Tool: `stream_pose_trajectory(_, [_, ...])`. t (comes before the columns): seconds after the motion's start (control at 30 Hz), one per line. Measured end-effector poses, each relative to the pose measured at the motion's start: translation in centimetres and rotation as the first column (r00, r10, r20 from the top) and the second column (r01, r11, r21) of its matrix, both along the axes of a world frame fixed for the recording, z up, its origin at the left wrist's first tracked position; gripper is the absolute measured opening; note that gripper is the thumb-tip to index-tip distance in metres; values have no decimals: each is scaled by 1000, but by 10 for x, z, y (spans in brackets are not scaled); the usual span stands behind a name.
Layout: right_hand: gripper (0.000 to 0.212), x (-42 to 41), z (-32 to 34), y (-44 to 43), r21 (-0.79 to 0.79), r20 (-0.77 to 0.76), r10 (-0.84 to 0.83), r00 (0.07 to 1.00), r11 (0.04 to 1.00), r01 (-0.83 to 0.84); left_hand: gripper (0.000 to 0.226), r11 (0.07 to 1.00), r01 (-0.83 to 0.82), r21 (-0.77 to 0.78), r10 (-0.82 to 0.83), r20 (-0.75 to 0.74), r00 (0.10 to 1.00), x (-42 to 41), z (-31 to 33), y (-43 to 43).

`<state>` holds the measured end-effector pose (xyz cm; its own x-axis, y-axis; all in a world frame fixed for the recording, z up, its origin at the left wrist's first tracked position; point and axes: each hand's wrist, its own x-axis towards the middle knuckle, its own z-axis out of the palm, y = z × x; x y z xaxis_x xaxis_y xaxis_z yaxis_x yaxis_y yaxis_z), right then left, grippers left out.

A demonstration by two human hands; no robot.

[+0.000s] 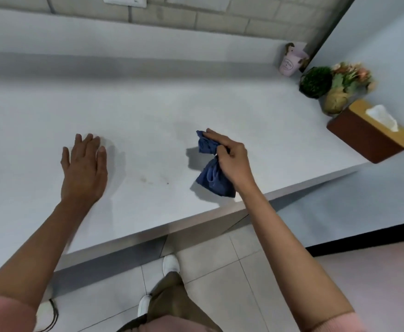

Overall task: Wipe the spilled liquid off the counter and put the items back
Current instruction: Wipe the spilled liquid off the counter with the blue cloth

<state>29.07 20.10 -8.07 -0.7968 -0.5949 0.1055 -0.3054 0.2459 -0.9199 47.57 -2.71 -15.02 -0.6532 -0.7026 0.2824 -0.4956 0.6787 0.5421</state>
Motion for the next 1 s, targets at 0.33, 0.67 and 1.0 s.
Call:
stream_pose_trajectory(0.33, [46, -43, -50, 105, 341, -343, -264, 901, 859, 381, 42, 999, -25, -41, 23, -58, 998, -2, -9, -3])
stream_pose_trajectory(0.67, [60, 12, -65, 19, 533, -484, 15, 875, 798, 281, 52, 998, -3, -63, 0, -48, 999, -2, -15, -5])
stream_pose_trajectory(1.0, [49, 17, -59, -70, 497, -393, 416, 820, 846, -191, 42, 1000, -15, 12, 16, -87, 996, 4, -3, 9])
